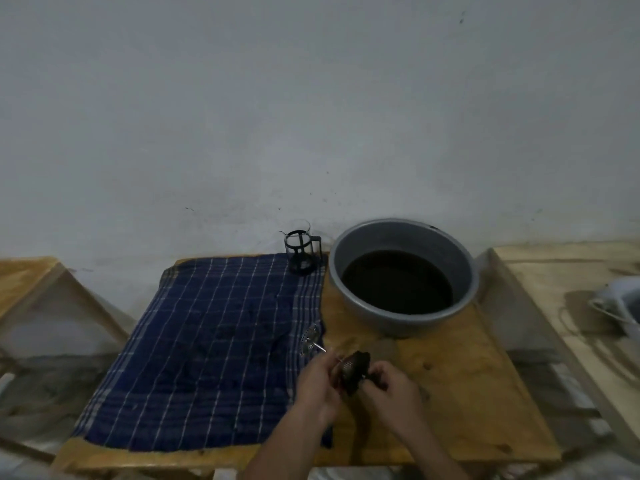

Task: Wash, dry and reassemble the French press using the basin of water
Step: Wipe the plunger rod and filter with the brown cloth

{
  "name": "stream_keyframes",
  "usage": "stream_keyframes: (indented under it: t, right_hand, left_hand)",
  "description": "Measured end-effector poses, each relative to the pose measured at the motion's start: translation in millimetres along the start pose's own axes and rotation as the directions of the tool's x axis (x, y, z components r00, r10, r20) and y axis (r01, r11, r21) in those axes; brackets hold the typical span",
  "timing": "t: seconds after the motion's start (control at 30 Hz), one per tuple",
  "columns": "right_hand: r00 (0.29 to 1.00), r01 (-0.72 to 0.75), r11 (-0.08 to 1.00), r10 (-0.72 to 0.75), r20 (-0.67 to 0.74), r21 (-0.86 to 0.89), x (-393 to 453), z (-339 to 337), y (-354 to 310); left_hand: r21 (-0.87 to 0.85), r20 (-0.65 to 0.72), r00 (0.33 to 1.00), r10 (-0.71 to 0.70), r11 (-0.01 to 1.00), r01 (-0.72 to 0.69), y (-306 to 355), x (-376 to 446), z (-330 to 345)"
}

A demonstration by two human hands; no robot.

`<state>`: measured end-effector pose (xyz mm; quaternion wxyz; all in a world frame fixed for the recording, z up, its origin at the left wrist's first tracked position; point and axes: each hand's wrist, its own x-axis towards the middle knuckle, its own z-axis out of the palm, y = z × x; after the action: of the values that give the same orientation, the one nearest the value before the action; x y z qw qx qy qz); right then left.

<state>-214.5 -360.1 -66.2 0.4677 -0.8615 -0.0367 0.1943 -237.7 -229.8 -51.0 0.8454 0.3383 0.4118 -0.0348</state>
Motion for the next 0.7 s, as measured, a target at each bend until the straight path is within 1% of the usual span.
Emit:
stream_keyframes:
  t: [0.1,0.17,0.23,0.27,0.3,0.33,0.37,0.4,0.43,0.47,0.5,0.53,0.57,0.6,0.63,0.7]
  right_hand:
    - [0.999,0.037,0.999,-0.037,0.002,-0.008,-10,-4,14]
    - [0.99,0.096,0.995,-0.095,0.102,-0.008,-14,-12,23]
    - [0.97,0.127,0.99,-0.137,0.201,0.064,-18,-23,27]
    - [0.97,0.116,0.988,-0.136,0.202,0.104,-16,-28,29]
    - [0.979,0.109,0.987,-0.127,0.159,0.121,-14,-33,32]
    - [0.99,0.121,0.99,-0.125,0.062,0.069,-7,-37,35]
    - [0.989,0.142,0.988,-0.144,-0.032,-0.059,2,-38,40]
    - [0.981,0.162,0.966,-0.18,-0.075,-0.201,9,-38,43]
    - [0.974,0.192,0.93,-0.22,-0.056,-0.313,15,-35,46]
    - [0.973,0.218,0.89,-0.232,0.014,-0.401,19,-29,49]
    - [0.971,0.238,0.855,-0.225,0.084,-0.462,23,-22,52]
    - [0.969,0.245,0.828,-0.217,0.114,-0.505,26,-16,57]
    - [0.971,0.238,0.817,-0.218,0.101,-0.525,29,-12,59]
    - [0.973,0.223,0.828,-0.221,0.066,-0.515,31,-9,61]
    - [0.976,0.205,0.854,-0.217,0.03,-0.478,31,-9,59]
    - [0.976,0.2,0.917,-0.217,-0.012,-0.344,27,-9,49]
  left_hand:
    - [0.087,-0.077,0.995,-0.062,0.994,0.068,-13,-8,6]
    - [0.03,-0.087,0.99,-0.11,0.993,0.113,-16,-15,8]
    - [-0.03,-0.085,0.989,-0.121,0.992,0.119,-16,-22,7]
    - [-0.04,-0.09,0.989,-0.114,0.993,0.111,-13,-22,5]
    - [-0.043,-0.099,0.99,-0.096,0.995,0.093,-12,-25,1]
    - [-0.026,-0.112,0.991,-0.077,0.997,0.075,-10,-24,-3]
    - [0.001,-0.124,0.99,-0.062,0.998,0.063,-7,-27,-6]
    - [0.039,-0.135,0.989,-0.051,0.998,0.057,-6,-28,-10]
    - [0.078,-0.14,0.989,-0.043,0.995,0.055,-4,-31,-13]
    - [0.113,-0.144,0.989,-0.037,0.992,0.054,-3,-33,-16]
    - [0.14,-0.145,0.989,-0.028,0.989,0.048,-3,-37,-17]
    - [0.167,-0.143,0.99,-0.01,0.985,0.034,-3,-39,-18]
    - [0.195,-0.141,0.99,0.017,0.981,0.011,-2,-42,-19]
    - [0.227,-0.137,0.989,0.047,0.974,-0.015,-2,-44,-20]
    - [0.261,-0.131,0.988,0.082,0.964,-0.045,-1,-46,-20]
    - [0.334,-0.126,0.98,0.157,0.936,-0.107,3,-47,-23]
